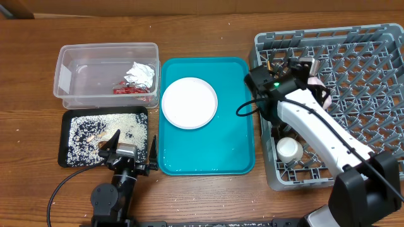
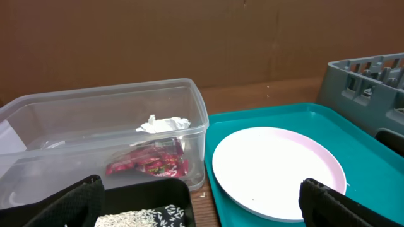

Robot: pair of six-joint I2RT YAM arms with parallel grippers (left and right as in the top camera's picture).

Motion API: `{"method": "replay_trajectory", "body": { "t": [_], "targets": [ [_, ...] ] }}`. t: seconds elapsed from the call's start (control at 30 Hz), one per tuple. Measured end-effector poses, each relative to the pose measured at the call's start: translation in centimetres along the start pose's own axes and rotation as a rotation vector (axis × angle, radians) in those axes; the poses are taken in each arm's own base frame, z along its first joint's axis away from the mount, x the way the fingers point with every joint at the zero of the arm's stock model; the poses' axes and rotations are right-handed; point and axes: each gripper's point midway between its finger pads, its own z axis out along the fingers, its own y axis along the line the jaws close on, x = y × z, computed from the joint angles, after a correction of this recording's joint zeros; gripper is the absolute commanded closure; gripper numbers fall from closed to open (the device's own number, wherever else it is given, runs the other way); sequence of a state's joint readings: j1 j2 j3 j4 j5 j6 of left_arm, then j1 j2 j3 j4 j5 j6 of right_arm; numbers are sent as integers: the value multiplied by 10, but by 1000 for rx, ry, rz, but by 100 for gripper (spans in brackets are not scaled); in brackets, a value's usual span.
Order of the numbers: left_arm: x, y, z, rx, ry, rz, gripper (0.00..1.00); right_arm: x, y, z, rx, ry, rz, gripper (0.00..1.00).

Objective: Sort waste into correct bins and load items into the dishwasher
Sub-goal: 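Move the right gripper back to the pink plate on the teal tray, then grasp the pink plate rim with the right gripper and lift it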

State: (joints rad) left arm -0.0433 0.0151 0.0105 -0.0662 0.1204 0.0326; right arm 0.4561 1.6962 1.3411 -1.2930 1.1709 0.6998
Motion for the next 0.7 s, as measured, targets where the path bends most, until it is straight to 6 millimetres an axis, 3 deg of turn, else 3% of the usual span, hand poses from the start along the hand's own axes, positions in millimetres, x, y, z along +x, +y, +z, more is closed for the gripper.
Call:
{"method": "replay_trajectory", "body": {
  "t": [0.17, 0.23, 0.3, 0.47, 0.57, 0.7],
  "targets": [
    [0, 0, 0, 0, 0, 0, 0, -17, 34, -46, -254, -16, 119, 45],
    [0, 0, 0, 0, 0, 0, 0, -18, 65, -69, -436, 16, 128, 44],
    [0, 0, 0, 0, 0, 0, 0, -16, 112, -102, -714, 82, 124, 42],
    [0, 0, 0, 0, 0, 0, 0, -18, 176, -156, -1115, 160, 109, 38],
    [0, 0, 0, 0, 0, 0, 0, 1, 210, -158, -1177, 251, 73, 37],
    [0, 0, 0, 0, 1, 0, 0, 35, 247, -132, -1144, 406, 57, 37]
  ]
}}
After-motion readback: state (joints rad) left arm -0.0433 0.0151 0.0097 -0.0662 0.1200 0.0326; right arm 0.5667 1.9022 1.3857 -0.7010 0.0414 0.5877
